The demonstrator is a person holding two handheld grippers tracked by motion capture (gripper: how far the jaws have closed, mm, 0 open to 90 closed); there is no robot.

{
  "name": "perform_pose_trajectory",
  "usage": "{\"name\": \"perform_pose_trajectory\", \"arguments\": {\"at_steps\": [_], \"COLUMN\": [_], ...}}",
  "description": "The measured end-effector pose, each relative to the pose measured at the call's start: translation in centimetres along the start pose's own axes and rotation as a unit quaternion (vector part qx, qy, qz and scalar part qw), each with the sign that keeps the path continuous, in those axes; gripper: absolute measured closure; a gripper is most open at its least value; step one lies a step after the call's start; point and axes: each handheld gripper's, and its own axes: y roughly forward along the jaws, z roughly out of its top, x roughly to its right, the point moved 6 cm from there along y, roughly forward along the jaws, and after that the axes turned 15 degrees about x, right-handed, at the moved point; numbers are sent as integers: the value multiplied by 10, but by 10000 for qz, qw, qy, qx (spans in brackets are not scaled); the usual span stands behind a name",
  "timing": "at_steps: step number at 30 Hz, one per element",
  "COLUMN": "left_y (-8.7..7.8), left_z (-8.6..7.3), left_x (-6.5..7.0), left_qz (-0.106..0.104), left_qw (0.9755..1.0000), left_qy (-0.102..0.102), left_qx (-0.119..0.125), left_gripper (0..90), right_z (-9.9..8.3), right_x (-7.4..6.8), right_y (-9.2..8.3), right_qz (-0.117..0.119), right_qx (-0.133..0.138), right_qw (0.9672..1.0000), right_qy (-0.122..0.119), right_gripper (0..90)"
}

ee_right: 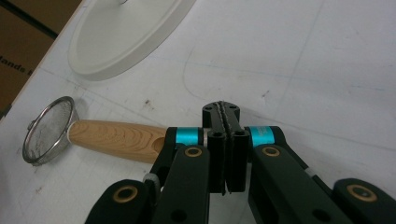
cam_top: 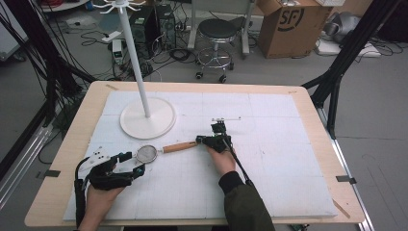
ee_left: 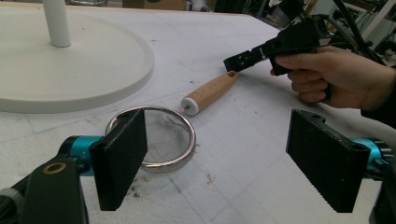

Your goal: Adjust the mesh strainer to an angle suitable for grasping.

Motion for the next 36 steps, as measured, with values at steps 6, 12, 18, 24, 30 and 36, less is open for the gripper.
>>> {"name": "perform_pose_trajectory", "arguments": {"at_steps": [6, 12, 18, 24, 30, 36], "left_y": [-3, -5, -7, -10, -10, -10], "left_z": [0, -1, -2, -1, -2, -3], "left_x": [-2, -2, -2, -3, -2, -3], "left_qz": [34, 67, 73, 115, 95, 79], "left_qw": [10000, 10000, 10000, 9999, 9999, 9999], "left_qy": [-5, -2, 27, 34, 51, 57], "left_qx": [-5, -29, -46, -31, -63, -88], "left_gripper": [212, 212, 212, 212, 212, 212], "right_z": [0, -1, -2, -2, -1, 2], "right_x": [-6, -14, -23, -26, -28, -33], "right_y": [7, 15, 23, 27, 29, 30], "right_qz": [61, 128, 198, 208, 227, 259], "right_qx": [-23, -53, -100, -128, -74, 94], "right_qw": [10000, 9999, 9997, 9996, 9997, 9996], "right_qy": [-17, -81, -133, -155, -95, -64], "right_gripper": [895, 895, 895, 895, 896, 896]}}
